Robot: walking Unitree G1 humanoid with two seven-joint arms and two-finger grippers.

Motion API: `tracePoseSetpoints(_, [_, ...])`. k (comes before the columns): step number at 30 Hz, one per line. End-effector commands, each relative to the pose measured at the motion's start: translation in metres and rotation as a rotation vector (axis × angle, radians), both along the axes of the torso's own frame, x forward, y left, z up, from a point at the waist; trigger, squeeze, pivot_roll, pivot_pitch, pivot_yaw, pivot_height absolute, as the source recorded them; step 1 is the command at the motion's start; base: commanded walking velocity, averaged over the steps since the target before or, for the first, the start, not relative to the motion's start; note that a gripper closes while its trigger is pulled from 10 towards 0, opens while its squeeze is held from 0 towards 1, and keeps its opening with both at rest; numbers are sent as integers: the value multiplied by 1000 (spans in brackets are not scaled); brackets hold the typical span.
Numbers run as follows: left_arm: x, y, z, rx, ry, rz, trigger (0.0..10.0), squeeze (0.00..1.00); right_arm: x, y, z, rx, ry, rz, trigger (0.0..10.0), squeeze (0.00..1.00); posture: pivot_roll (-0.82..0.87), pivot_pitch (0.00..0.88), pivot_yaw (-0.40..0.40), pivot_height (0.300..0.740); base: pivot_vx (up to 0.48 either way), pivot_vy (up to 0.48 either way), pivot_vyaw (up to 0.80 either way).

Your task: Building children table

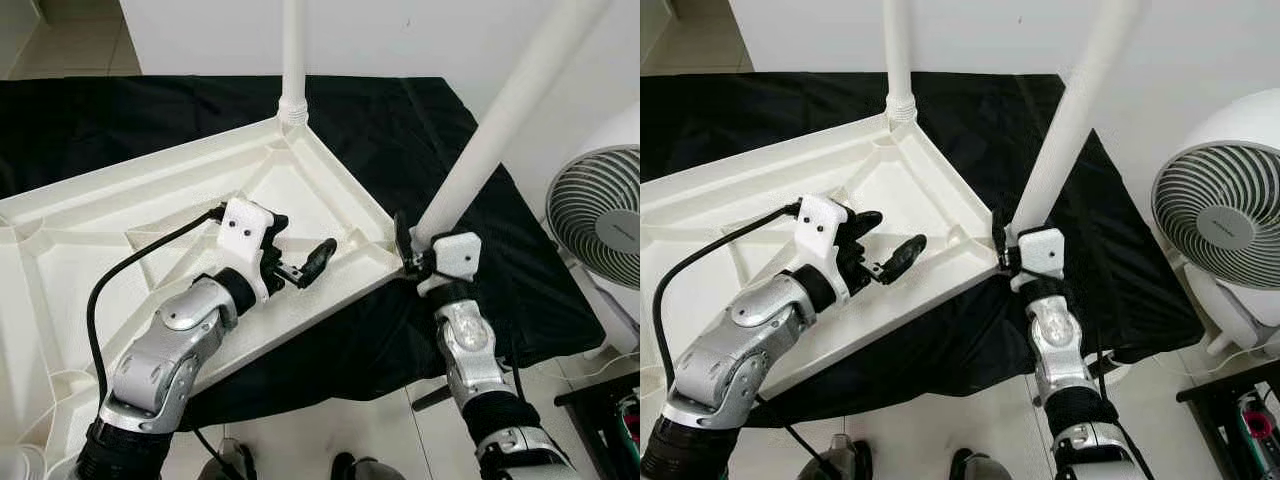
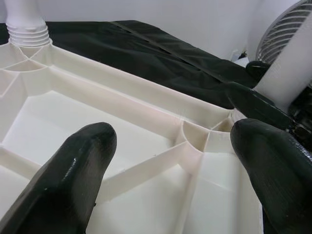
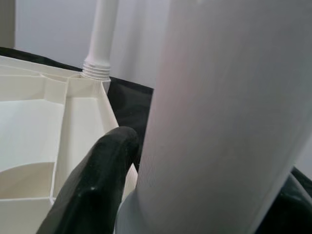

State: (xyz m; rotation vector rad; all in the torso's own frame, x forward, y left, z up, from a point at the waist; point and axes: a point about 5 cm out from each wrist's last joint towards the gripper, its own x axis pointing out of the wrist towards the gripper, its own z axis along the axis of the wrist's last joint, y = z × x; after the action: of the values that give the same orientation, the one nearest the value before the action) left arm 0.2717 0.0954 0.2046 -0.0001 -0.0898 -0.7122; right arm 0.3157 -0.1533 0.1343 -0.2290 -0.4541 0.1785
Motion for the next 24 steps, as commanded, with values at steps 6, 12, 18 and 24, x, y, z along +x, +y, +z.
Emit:
tracePoseSetpoints(6, [-3,-2,2,-2,2,-23,10000,0,-11,-10,-44,51,220,-42,10000,0,136,198,-33,740,0,0,0])
tracePoseSetpoints(12, [-3,-2,2,-4,2,-21,10000,0,-10,-16,-52,203,286,-59,10000,0,137,199,-34,740,0,0,0])
tracePoseSetpoints(18, [-2,-1,3,-4,2,-20,10000,0,-9,-19,-55,297,324,-70,10000,0,138,198,-34,740,0,0,0])
tracePoseSetpoints(24, [-2,-1,4,-3,-2,-20,10000,0,-6,-16,-58,318,369,-51,10000,0,141,196,-29,740,0,0,0])
